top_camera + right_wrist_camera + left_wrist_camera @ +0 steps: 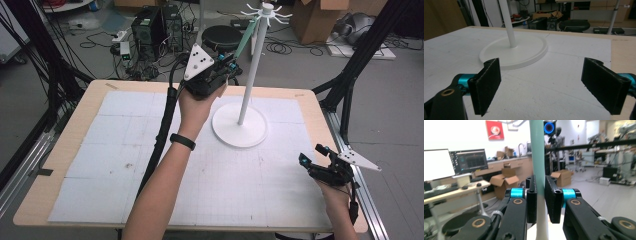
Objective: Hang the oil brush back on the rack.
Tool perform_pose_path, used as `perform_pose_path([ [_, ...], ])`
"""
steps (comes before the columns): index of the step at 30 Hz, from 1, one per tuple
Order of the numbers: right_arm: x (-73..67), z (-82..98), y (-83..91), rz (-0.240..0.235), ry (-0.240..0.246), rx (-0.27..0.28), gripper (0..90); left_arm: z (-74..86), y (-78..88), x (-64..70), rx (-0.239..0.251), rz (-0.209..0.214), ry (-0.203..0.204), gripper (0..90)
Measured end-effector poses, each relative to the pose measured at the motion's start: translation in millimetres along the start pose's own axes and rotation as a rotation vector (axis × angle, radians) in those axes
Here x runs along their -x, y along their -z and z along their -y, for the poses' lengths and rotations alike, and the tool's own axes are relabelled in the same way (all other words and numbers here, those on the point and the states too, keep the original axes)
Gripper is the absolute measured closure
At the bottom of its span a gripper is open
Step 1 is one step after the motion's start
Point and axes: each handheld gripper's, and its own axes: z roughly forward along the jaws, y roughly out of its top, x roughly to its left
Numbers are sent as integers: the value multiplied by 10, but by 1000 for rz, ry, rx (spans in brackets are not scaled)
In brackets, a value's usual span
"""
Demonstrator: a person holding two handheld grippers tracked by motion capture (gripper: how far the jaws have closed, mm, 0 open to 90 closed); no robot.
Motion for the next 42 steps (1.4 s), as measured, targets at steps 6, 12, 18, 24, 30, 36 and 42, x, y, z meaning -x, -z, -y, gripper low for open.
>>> perform_pose_path([
  [6, -6, 3, -4, 0, 0, -6, 154, 51, -26, -26, -73, 12, 55, 611],
  [12, -7, 4, -1, 0, -5, -10, 154, 101, 157, -31, -128, 52, 57, 375],
  [18, -7, 5, -8, -3, 8, -7, 154, 205, 571, -172, -172, 73, 97, 218],
  [24, -26, 15, -31, -8, 15, -23, 154, 359, 1061, -320, -192, 89, 103, 184],
  [30, -51, 21, -58, -11, 25, -35, 154, 601, 1547, -474, -230, 68, 88, 170],
  [36, -89, 29, -99, -13, 44, -54, 154, 797, 1993, -597, -257, 62, 48, 148],
  [42, -113, 33, -125, -20, 53, -59, 154, 1012, 2339, -695, -238, 55, 46, 147],
])
